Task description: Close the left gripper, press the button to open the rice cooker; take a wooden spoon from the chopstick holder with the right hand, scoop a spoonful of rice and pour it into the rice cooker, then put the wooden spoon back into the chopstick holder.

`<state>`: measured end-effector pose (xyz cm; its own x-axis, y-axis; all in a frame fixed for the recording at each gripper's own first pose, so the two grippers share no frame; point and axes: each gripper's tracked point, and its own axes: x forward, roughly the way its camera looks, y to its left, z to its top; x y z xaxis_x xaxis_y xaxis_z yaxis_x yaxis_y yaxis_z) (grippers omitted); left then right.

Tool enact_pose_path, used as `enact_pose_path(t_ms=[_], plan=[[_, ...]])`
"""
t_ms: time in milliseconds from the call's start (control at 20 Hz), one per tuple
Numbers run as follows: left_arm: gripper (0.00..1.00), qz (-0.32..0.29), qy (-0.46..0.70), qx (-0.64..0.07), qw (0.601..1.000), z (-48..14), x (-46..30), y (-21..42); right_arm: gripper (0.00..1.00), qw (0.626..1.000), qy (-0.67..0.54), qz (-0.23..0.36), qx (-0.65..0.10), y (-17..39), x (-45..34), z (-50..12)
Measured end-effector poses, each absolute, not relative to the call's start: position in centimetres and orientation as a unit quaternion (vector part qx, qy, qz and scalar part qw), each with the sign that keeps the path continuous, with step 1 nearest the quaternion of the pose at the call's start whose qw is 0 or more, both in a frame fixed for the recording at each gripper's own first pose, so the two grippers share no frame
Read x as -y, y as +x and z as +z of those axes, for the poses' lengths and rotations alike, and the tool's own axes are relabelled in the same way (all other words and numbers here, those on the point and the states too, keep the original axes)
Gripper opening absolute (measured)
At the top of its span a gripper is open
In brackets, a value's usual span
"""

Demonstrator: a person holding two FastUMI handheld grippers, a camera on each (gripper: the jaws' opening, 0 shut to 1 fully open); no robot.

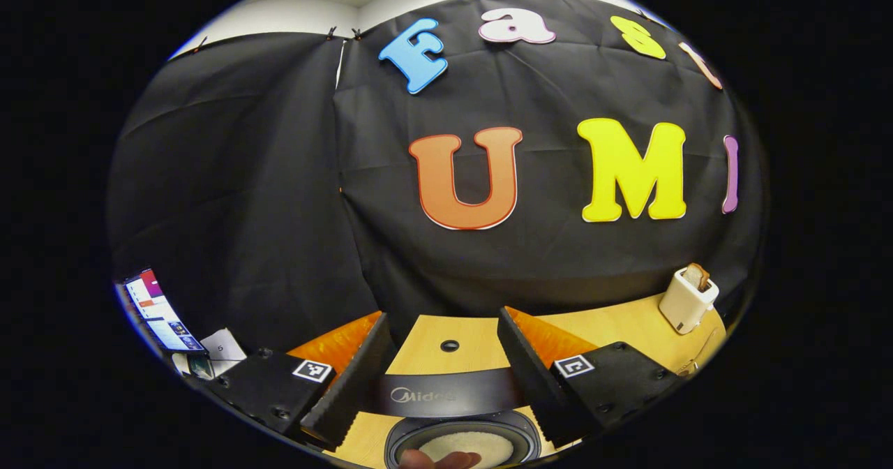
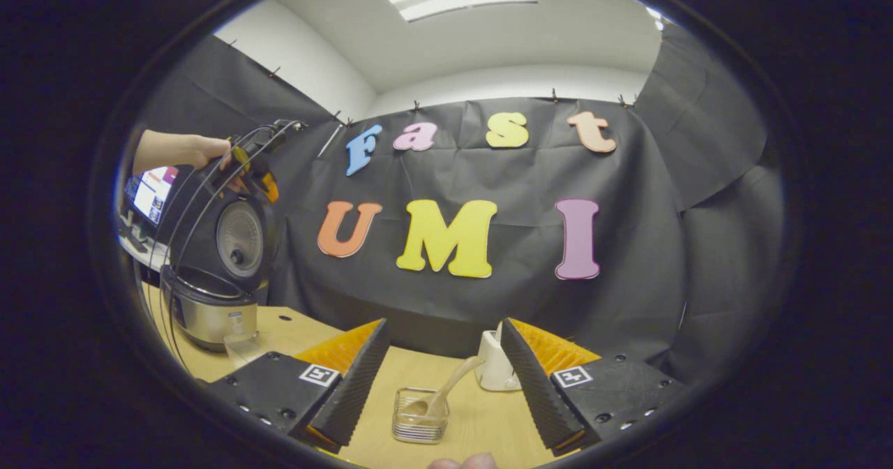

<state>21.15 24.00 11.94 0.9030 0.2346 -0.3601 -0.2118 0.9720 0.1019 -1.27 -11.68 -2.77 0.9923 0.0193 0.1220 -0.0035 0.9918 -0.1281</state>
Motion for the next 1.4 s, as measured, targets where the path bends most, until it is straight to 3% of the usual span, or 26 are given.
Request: enact_pose_path(t_ms=[800,1400], plan=[[0.98,0.11,0.041,-0.172,0.978,9.6,-21.6,12.0,0.96,0.998,-0.01,0.038,0.043,-2.1,10.1,-3.7],[0.96,0.087,-0.02,-0.182,0.979,-0.1,-18.1,2.2,0.96,0.997,0.024,0.048,0.047,-4.5,9.2,-2.9]])
